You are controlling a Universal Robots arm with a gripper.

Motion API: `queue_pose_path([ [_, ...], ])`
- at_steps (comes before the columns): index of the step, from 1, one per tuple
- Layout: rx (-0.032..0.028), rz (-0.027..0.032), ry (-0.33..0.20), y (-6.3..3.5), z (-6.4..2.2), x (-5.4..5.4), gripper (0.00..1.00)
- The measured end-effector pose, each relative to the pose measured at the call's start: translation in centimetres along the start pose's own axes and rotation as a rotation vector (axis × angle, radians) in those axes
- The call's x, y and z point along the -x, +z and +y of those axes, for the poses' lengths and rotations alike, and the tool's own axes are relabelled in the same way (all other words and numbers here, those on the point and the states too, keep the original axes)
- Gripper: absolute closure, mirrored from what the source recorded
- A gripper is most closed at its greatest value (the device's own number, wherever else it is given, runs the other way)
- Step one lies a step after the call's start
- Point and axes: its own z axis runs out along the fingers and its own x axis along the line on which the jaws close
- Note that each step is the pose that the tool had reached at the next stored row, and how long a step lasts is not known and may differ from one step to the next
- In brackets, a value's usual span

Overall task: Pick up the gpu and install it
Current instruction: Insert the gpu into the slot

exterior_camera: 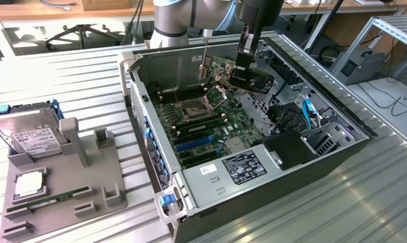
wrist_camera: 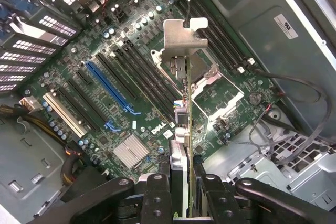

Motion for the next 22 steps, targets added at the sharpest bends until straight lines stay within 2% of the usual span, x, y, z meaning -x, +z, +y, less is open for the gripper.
queue_pose_path([
  [22,0.0017,-0.0035,-0.073,0.04,0.0,0.0,0.73],
])
